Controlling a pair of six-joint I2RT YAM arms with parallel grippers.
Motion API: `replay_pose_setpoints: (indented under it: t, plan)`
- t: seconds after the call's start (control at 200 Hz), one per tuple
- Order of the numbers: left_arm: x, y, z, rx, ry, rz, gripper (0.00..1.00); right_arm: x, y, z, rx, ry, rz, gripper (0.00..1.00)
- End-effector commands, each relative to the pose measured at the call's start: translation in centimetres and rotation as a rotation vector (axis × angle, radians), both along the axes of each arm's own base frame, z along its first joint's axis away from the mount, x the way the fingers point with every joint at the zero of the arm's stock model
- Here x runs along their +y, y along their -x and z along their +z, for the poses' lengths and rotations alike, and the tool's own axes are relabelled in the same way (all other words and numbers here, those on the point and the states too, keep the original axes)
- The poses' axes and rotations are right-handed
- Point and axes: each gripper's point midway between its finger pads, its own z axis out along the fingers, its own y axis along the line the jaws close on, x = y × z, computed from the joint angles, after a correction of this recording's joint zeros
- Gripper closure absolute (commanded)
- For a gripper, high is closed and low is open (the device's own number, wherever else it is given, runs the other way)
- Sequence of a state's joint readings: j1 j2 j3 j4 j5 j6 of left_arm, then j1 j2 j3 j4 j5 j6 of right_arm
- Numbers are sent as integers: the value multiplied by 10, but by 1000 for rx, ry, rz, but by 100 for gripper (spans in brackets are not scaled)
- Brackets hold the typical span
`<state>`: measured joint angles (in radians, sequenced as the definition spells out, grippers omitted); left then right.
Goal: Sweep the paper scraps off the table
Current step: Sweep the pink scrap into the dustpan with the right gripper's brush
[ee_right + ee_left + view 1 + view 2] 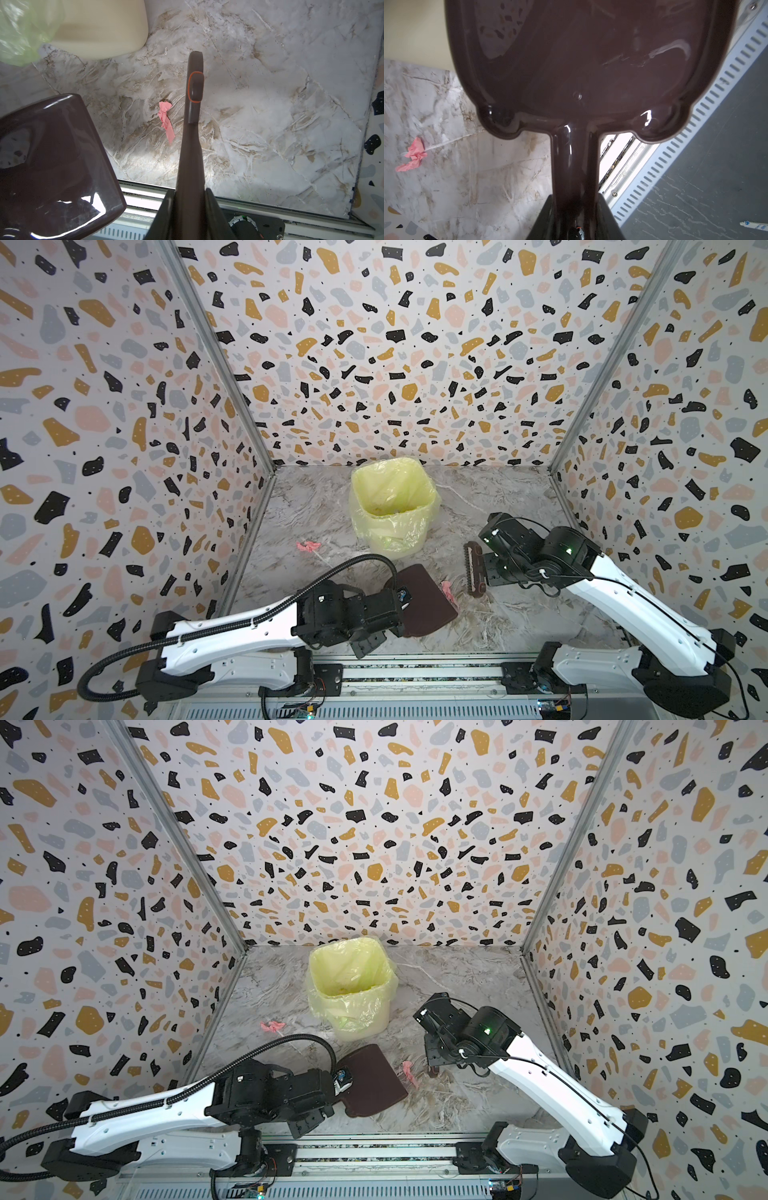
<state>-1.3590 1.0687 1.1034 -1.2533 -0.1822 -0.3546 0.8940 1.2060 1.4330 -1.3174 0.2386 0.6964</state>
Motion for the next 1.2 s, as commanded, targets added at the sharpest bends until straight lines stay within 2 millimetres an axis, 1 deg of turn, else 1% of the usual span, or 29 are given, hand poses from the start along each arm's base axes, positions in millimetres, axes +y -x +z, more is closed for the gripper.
replay_pose_setpoints:
  t: [0.0,0.1,0.2,0.375,0.591,0.771,0.921,1.196]
  plan:
    - [-5,1,-9,6,7,10,100,3,-9,14,-46,19,46,100]
    - [-4,1,-25,10,-48,-12,100,9,-12,14,-40,29,69,100]
    - [-6,-1,-36,5,-75,-30,100,12,-13,10,-27,44,85,100]
    - [-17,-4,-45,-5,-82,-41,100,14,-13,2,-5,71,103,100]
    - [-24,-6,-57,-1,-119,-61,100,19,-13,-3,6,90,122,100]
    - [-28,-9,-65,-10,-142,-59,100,19,-13,-5,10,97,128,100]
    - [-28,-13,-76,-21,-192,-54,100,20,-13,-9,19,108,134,100]
    - [-33,-26,-82,-50,-201,-35,100,25,-13,-13,29,126,160,100]
